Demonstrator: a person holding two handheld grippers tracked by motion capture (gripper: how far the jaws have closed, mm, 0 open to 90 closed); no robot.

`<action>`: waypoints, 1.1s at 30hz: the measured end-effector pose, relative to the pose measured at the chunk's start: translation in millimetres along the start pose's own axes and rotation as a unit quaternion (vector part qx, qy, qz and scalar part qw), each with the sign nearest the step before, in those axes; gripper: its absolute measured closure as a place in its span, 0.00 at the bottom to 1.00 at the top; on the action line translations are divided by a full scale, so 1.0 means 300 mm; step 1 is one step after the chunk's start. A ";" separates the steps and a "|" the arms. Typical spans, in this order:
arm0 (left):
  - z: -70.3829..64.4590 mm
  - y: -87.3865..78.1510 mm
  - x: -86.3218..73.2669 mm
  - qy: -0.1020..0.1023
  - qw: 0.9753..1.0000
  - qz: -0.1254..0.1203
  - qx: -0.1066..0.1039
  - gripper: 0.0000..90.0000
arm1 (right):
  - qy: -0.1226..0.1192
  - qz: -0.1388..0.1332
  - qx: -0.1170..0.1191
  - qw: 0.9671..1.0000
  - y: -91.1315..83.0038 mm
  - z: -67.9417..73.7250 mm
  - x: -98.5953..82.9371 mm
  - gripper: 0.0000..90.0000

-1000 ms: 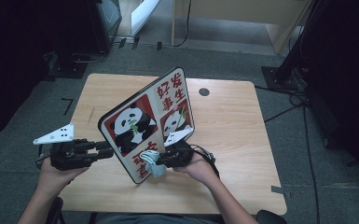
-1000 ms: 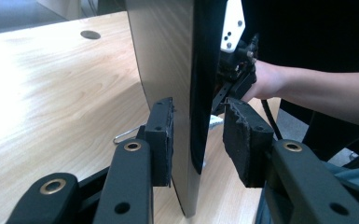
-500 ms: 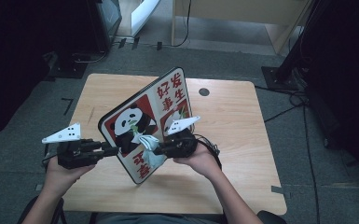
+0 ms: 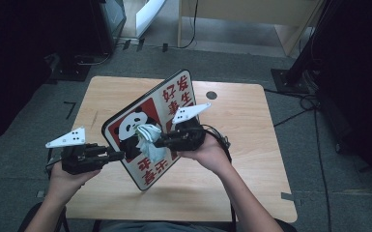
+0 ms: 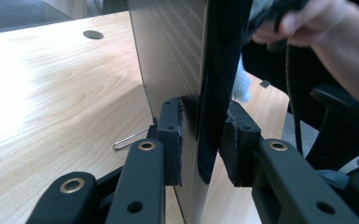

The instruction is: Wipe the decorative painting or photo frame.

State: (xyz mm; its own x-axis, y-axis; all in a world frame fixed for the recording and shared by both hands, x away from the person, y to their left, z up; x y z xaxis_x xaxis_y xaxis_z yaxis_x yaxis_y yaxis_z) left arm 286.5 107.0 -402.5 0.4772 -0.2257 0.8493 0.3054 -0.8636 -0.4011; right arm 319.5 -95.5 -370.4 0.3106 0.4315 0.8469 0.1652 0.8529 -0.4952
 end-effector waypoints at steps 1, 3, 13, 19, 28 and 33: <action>0.000 0.000 0.000 -0.001 1.000 0.000 -0.001 0.80 | -0.004 -0.002 -0.001 1.000 -0.005 -0.001 0.019 0.88; 0.000 0.000 0.000 -0.001 1.000 0.000 0.001 0.81 | -0.009 -0.005 -0.001 1.000 -0.016 0.002 0.060 0.88; -0.001 0.000 0.001 -0.001 1.000 0.000 0.002 0.81 | -0.049 -0.022 0.009 0.998 -0.039 0.058 0.285 0.88; -0.001 0.000 0.002 0.000 1.000 0.000 0.001 0.81 | -0.066 -0.016 0.008 0.998 -0.008 0.074 0.367 0.88; 0.001 -0.001 0.003 0.002 1.000 0.002 0.002 0.81 | -0.052 0.010 0.001 0.999 0.060 0.052 0.391 0.87; 0.001 -0.001 0.003 0.004 1.000 0.005 0.004 0.81 | -0.046 0.007 0.001 0.999 0.071 0.045 0.402 0.85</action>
Point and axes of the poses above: each handheld gripper's, and its own axes: y roughly forward along the jaws, x roughly out of its top, z roughly to its left, the point moved 7 cm from there along y, roughly forward along the jaws, and after that the axes turned 4 degrees about -y, right-handed, at the moved point
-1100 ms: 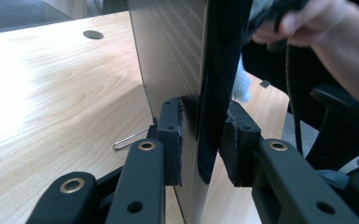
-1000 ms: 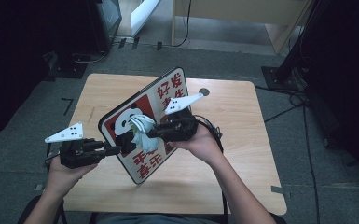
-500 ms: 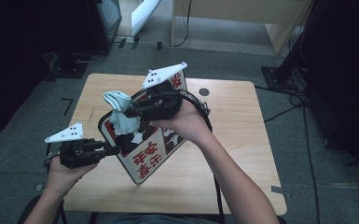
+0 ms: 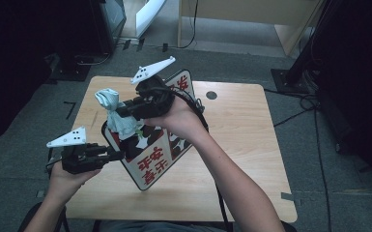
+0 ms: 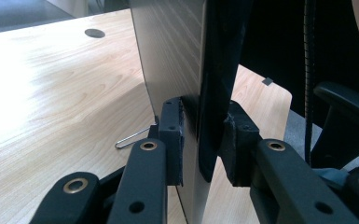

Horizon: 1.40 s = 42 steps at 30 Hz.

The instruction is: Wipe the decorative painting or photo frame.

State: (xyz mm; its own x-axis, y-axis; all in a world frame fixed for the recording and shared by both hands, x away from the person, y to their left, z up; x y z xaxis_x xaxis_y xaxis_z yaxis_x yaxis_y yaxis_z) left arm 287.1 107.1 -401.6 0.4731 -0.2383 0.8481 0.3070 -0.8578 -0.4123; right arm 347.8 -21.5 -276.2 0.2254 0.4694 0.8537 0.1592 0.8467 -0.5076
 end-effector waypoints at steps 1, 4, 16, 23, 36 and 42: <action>-0.001 0.000 0.000 0.000 1.000 0.000 -0.001 0.81 | 0.001 -0.001 -0.001 1.000 0.003 0.000 0.003 0.84; -0.001 0.000 0.000 0.000 1.000 0.000 0.000 0.81 | 0.001 -0.003 -0.001 1.000 0.012 0.003 0.009 0.83; 0.001 0.000 0.000 0.001 1.000 0.000 0.002 0.81 | 0.014 -0.005 0.008 1.000 0.065 0.011 0.023 0.87; -0.001 0.001 0.001 0.001 1.000 0.001 0.002 0.81 | 0.006 -0.002 0.013 1.000 0.083 0.035 0.037 0.88; -0.001 0.003 0.001 0.003 1.000 -0.001 0.005 0.82 | 0.009 -0.003 0.017 1.000 0.082 0.015 0.027 0.88; -0.001 0.002 0.001 0.002 1.000 0.000 0.005 0.82 | 0.021 -0.007 0.018 1.000 0.065 -0.017 0.018 0.88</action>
Point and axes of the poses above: each handheld gripper's, and its own axes: y roughly forward along the jaws, x roughly out of its top, z roughly to its left, the point moved 7 cm from there along y, roughly forward along the jaws, and after that the axes turned 4 degrees about -y, right-handed, at the moved point
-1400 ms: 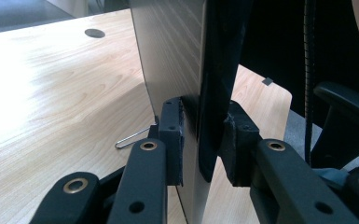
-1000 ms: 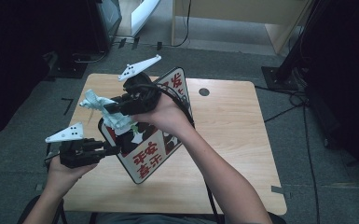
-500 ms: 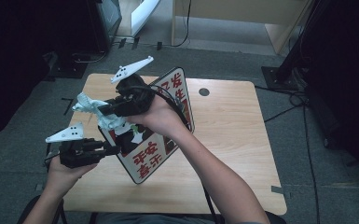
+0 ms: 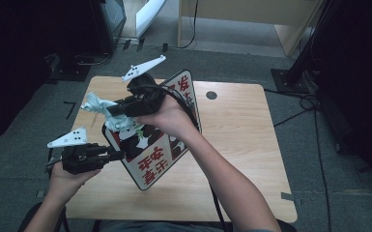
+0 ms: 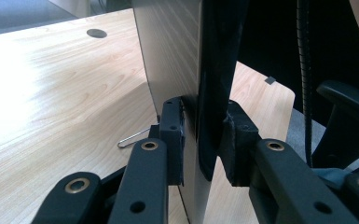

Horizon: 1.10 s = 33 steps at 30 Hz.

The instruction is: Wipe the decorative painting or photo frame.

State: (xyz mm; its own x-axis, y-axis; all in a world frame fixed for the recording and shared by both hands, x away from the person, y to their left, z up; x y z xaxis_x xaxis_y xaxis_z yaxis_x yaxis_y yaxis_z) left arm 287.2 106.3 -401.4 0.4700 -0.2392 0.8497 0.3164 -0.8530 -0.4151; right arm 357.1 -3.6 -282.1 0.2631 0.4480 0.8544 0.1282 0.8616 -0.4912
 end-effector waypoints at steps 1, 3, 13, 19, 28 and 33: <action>0.000 0.000 0.000 0.000 1.000 0.000 0.000 0.82 | 0.004 -0.001 0.000 1.000 -0.005 -0.007 -0.002 0.88; -0.001 0.000 0.000 -0.002 1.000 0.000 -0.001 0.82 | 0.006 -0.003 -0.002 1.000 -0.012 -0.018 -0.005 0.88; 0.001 0.000 -0.001 -0.002 1.000 0.000 -0.002 0.82 | 0.015 -0.009 -0.012 1.000 -0.042 -0.065 -0.016 0.88; 0.000 0.000 -0.001 -0.003 1.000 -0.001 -0.002 0.82 | 0.016 -0.011 -0.017 1.000 -0.056 -0.084 -0.020 0.88; 0.001 0.000 -0.001 -0.003 1.000 -0.001 -0.003 0.82 | 0.020 -0.013 -0.031 0.999 -0.082 -0.122 -0.028 0.88; 0.002 -0.001 -0.001 -0.003 1.000 0.000 -0.002 0.82 | 0.022 -0.015 -0.037 0.999 -0.094 -0.142 -0.032 0.88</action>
Point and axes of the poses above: each handheld gripper's, and its own axes: y roughly forward along the jaws, x roughly out of its top, z roughly to its left, the point moved 7 cm from there along y, roughly forward along the jaws, and after that the axes turned 4 degrees about -y, right-handed, at the moved point
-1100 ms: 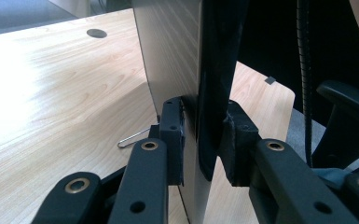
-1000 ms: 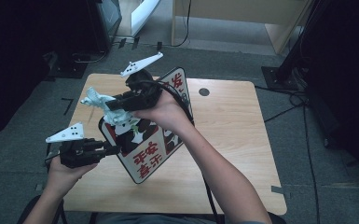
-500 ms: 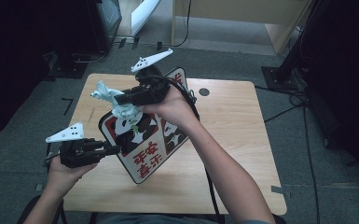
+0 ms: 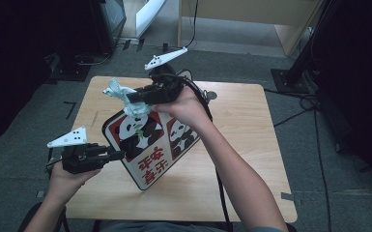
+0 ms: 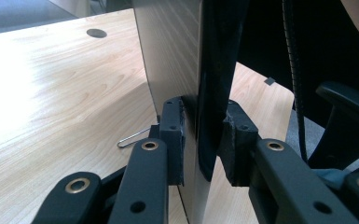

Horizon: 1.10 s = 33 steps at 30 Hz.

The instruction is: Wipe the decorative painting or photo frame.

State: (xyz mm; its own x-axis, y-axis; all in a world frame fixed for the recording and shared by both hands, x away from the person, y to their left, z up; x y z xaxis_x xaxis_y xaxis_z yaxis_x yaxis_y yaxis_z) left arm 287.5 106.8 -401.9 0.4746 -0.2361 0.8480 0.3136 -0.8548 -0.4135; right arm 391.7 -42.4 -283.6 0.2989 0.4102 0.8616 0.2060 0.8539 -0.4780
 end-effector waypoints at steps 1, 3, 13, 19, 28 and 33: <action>0.000 0.000 0.000 0.000 1.000 0.000 0.000 0.82 | 0.001 0.000 -0.001 1.000 -0.003 -0.005 -0.001 0.88; 0.000 0.000 0.000 0.000 1.000 0.000 0.000 0.82 | 0.005 -0.001 -0.001 1.000 -0.009 -0.014 -0.003 0.88; -0.001 0.001 -0.001 0.002 1.000 -0.001 -0.001 0.82 | 0.013 -0.008 -0.010 1.000 -0.040 -0.057 -0.013 0.87; 0.001 0.000 0.000 0.002 1.000 -0.001 0.001 0.82 | 0.013 -0.012 -0.020 1.000 -0.057 -0.084 -0.019 0.87; 0.001 -0.001 -0.001 0.002 1.000 -0.001 0.001 0.82 | 0.021 -0.021 -0.034 0.999 -0.085 -0.127 -0.028 0.87; 0.001 -0.001 -0.001 0.002 1.000 -0.001 0.002 0.83 | 0.024 -0.024 -0.039 0.999 -0.098 -0.145 -0.033 0.87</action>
State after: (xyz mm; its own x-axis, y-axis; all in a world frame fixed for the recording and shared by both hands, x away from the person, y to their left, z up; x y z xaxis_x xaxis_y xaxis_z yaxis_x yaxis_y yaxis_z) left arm 287.6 107.3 -402.1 0.4715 -0.2359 0.8497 0.3178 -0.8534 -0.4133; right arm 423.3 -85.4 -285.5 0.3303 0.3530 0.8754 0.2924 0.8435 -0.4505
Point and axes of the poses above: each handheld gripper's, and its own axes: y roughly forward along the jaws, x roughly out of its top, z roughly to its left, the point moved 7 cm from there along y, roughly forward along the jaws, and after that the axes turned 4 degrees about -y, right-handed, at the moved point
